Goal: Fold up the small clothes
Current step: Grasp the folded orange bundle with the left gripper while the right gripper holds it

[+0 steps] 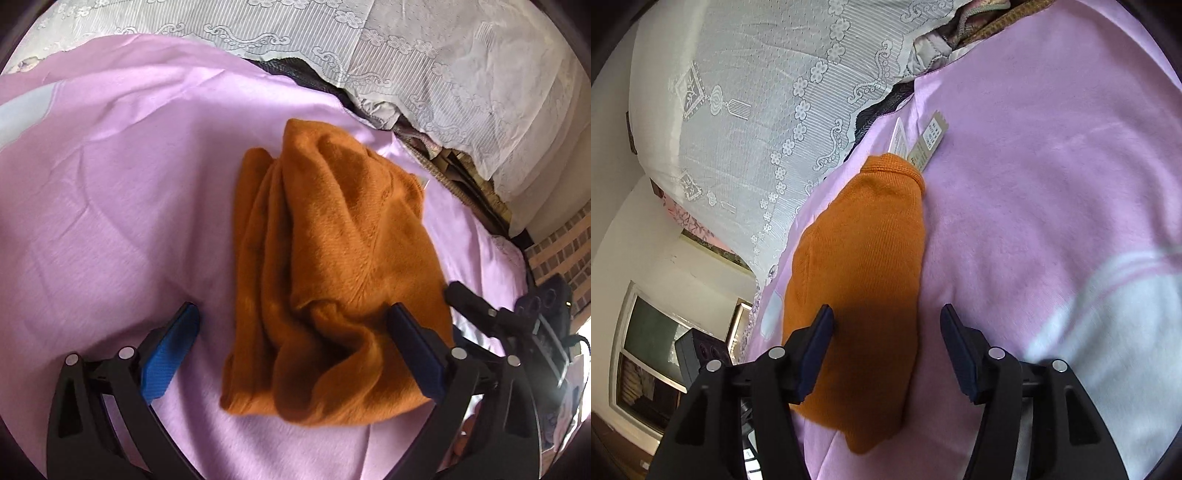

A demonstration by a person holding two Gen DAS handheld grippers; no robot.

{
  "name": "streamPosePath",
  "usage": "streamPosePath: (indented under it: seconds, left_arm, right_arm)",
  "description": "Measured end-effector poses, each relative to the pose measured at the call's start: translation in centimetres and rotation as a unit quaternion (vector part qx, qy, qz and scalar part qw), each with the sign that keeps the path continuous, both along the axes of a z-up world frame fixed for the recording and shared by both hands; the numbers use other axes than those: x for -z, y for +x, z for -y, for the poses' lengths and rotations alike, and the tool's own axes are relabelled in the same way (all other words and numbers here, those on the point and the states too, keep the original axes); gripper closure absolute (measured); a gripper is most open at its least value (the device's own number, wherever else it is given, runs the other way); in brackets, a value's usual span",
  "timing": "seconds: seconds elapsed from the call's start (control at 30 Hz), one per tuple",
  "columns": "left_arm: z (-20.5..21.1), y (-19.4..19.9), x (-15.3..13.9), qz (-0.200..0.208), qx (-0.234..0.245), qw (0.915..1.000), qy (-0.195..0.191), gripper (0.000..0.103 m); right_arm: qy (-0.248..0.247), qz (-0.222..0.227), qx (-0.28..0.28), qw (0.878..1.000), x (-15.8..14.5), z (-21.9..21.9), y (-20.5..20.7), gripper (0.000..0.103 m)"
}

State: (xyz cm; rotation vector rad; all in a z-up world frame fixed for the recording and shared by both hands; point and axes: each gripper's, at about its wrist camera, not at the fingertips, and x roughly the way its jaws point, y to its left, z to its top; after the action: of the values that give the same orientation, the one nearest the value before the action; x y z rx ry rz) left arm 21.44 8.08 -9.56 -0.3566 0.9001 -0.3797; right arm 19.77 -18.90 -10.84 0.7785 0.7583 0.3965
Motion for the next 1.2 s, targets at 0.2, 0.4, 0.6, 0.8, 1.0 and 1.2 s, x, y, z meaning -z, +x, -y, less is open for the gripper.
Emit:
streamPosePath:
  seconds: [0.2, 0.4, 0.6, 0.8, 1.0, 1.2]
  left_arm:
    - [0.6, 1.1, 0.1, 0.003, 0.026, 0.9994, -0.021, 0.004]
    - [1.1, 1.1, 0.0, 0.015, 0.028, 0.9994, -0.016, 0.006]
    - [1.6, 0.3, -0.7, 0.041, 0.019, 0.9989, 0.015, 0.025]
    - [2.0, -0.3, -1.3, 0.064, 0.011, 0.9969, 0.044, 0.034]
    - [3.0, -1.1, -2.0, 0.094, 0.006, 0.9918, 0.086, 0.045]
    - [3.4, -1.8, -2.5, 0.115, 0.001, 0.9873, 0.109, 0.053]
  right_arm:
    - [-0.020, 0.001, -0.016, 1.000, -0.1, -1.5, 2.9, 0.043]
    - [-0.047, 0.010, -0.013, 0.999, -0.3, -2.3, 3.3, 0.055]
    - [-0.082, 0.028, -0.008, 0.996, -0.8, -3.0, 2.8, 0.060]
    - [-0.086, 0.029, -0.006, 0.996, -0.8, -2.9, 2.7, 0.060]
    - [-0.094, 0.034, -0.002, 0.995, -1.0, -3.1, 2.4, 0.062]
    - [-0.114, 0.049, 0.005, 0.992, -1.5, -3.4, 1.9, 0.066]
